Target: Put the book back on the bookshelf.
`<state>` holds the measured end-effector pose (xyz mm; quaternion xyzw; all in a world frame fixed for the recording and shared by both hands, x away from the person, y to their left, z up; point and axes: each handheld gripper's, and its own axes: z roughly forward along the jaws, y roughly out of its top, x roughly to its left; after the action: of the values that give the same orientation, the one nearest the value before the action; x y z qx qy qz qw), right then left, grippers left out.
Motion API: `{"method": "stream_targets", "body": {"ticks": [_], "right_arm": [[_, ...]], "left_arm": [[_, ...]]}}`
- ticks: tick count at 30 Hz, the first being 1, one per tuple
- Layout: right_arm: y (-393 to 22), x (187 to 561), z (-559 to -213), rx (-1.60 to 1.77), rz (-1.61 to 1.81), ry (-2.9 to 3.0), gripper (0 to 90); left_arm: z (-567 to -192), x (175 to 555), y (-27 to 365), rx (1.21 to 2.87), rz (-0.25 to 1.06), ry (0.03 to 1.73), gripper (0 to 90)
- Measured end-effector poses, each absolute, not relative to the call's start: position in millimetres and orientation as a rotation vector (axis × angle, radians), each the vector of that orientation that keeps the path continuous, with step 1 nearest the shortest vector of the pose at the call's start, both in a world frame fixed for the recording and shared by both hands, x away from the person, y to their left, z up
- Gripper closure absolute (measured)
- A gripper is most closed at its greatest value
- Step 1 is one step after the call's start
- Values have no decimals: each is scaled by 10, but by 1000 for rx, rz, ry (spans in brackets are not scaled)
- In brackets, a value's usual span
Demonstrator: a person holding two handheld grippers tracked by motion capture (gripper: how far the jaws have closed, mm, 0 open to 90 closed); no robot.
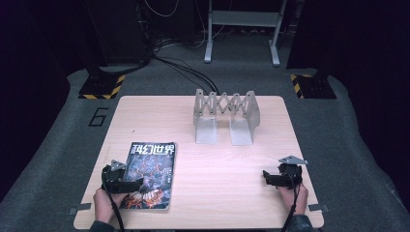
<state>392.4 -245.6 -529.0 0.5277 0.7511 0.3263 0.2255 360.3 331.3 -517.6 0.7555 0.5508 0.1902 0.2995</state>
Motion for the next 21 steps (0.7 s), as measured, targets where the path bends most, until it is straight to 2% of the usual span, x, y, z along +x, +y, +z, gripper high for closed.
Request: {"method": "stream_targets", "body": {"ticks": [21], "right_arm": [[-2452, 3922, -5291, 1455, 899, 2065, 62]], "left_arm": [[-5185, 3589, 2924, 2008, 512, 1451, 82]]}}
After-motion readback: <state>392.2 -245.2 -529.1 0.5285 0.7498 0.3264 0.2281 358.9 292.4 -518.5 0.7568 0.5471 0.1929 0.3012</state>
